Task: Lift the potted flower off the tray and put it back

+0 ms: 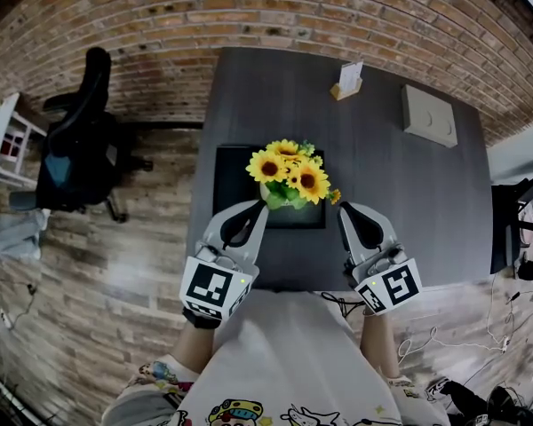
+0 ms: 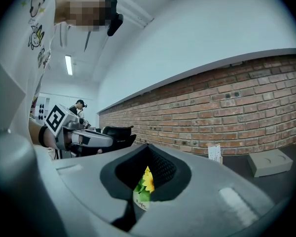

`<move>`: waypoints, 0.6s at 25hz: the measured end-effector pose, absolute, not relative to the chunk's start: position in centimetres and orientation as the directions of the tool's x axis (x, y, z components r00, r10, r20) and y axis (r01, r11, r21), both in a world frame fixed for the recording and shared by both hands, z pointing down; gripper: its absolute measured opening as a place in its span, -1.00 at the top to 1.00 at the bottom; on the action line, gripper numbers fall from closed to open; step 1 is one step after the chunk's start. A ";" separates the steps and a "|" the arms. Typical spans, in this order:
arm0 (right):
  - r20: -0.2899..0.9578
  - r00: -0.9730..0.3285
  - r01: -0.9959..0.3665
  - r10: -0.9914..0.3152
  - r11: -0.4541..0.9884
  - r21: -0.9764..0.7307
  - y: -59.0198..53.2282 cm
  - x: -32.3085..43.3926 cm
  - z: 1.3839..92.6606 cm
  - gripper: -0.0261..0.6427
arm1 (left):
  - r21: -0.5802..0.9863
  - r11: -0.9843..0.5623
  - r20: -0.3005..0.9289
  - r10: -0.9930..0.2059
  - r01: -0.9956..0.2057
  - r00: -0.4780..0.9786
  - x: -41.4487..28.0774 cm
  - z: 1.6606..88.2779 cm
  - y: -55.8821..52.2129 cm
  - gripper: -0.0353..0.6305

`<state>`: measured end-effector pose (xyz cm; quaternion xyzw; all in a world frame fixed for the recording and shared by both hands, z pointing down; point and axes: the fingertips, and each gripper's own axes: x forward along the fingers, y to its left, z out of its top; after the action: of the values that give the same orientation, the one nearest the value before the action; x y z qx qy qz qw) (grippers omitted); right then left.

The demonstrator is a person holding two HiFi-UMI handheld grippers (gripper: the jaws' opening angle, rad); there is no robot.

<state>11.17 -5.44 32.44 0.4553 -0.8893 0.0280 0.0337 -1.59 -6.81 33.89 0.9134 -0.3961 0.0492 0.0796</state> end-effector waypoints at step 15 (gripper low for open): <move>0.081 -0.559 -0.829 -0.825 0.560 -0.020 -6.2 11.2 32.0 0.92 | 0.093 -0.673 0.160 -0.718 -0.734 0.678 -2.3 34.0 -7.6 0.85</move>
<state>11.22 -6.24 31.97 0.4684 -0.8825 0.0281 0.0312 -2.30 -7.56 33.96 0.9129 -0.3975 0.0549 0.0747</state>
